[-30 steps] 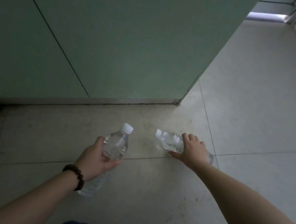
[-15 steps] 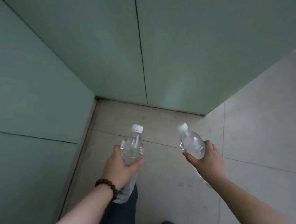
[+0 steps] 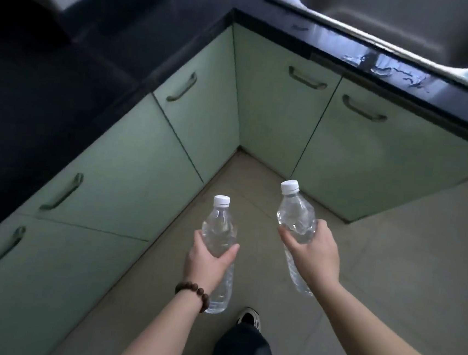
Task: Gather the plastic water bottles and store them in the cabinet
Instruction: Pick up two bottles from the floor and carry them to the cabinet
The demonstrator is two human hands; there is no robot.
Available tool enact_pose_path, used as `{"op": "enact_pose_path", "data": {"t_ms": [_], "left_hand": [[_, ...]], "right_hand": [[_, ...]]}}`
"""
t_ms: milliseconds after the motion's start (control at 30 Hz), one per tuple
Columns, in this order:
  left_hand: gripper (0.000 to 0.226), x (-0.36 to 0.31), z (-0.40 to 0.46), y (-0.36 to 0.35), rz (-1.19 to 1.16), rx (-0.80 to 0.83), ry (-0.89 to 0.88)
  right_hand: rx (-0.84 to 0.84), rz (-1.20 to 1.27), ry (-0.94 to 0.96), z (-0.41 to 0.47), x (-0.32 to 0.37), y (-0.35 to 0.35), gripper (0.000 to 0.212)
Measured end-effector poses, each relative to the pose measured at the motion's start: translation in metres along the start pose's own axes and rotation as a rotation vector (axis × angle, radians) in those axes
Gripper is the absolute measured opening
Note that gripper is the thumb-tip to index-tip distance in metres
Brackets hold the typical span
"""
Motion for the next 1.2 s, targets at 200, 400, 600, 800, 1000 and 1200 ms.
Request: {"op": "enact_pose_path", "data": {"t_ms": [200,400,600,800,1000,1200], "left_hand": [[0.052,0.055,-0.069,0.098,-0.111,-0.239,0.1],[0.051,0.141,-0.163,0.185,-0.254,-0.508,0.175],[0.05,0.263,-0.305,0.238,-0.403,-0.729,0.288],[0.058,0.379,-0.458,0.279,-0.495,-0.969,0.498],[0.056,0.465,-0.578,0.307,-0.677,-1.221,0.637],[0.052,0.539,-0.64,0.34,-0.816,-1.384,0.743]], "right_hand": [[0.204,-0.039,0.137,-0.098,0.045,-0.04,0.047],[0.377,-0.146,0.334,-0.219,0.06,-0.086,0.051],[0.568,-0.205,0.531,-0.372,0.047,-0.121,0.053],[0.793,-0.314,0.752,-0.538,0.028,-0.153,0.053],[1.001,-0.371,0.952,-0.689,0.016,-0.188,0.066],[1.162,-0.403,1.084,-0.81,0.01,-0.234,0.077]]}}
Point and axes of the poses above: each hand's wrist, its own z-axis towards the middle knuckle, its own y-axis out of the back of the hand, x = y × z, the point moved 4 cm from there along z, towards the middle knuckle, and after that the axes turned 3 degrees about -x, right-handed, at the moved point
